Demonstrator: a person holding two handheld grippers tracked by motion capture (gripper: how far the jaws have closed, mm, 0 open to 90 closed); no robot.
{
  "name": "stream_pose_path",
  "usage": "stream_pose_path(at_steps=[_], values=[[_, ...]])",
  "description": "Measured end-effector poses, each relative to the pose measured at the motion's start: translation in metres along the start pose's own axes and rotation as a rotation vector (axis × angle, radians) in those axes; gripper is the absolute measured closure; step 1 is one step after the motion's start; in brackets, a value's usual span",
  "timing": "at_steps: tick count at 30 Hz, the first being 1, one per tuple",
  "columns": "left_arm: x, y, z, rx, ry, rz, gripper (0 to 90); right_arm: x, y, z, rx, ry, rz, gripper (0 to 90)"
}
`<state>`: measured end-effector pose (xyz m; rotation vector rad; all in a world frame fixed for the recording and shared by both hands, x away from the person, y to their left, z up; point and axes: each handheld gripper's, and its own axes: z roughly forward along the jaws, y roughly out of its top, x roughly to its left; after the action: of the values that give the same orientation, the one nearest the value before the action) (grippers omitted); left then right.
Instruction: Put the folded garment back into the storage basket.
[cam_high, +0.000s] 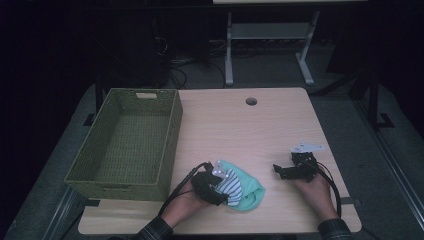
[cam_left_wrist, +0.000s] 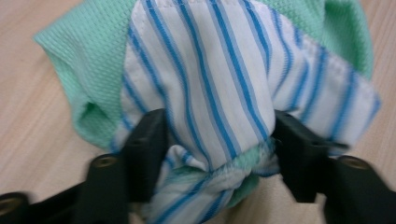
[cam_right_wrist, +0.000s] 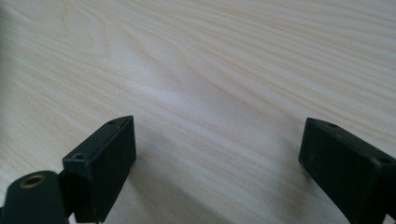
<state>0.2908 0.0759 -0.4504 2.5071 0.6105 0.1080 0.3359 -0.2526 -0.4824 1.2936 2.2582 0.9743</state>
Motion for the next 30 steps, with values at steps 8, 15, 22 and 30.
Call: stream_pose_path(at_steps=[8, 15, 22, 30], values=[[0.008, 0.002, 0.0, -0.013, -0.038, -0.013, 70.2, 0.0, 0.0, 0.0, 0.0, 0.0, 0.001, 10.5], [0.014, 0.005, -0.008, -0.048, -0.084, -0.053, 71.3, 0.0, 0.0, 0.0, -0.001, -0.001, 0.003, 10.4], [0.016, 0.013, -0.023, -0.088, -0.113, -0.061, 71.3, 0.0, 0.0, 0.0, -0.001, 0.0, 0.003, 10.4], [0.023, 0.023, -0.041, -0.104, -0.117, -0.059, 71.3, 0.0, 0.0, 0.0, -0.001, 0.0, 0.002, 10.4]])
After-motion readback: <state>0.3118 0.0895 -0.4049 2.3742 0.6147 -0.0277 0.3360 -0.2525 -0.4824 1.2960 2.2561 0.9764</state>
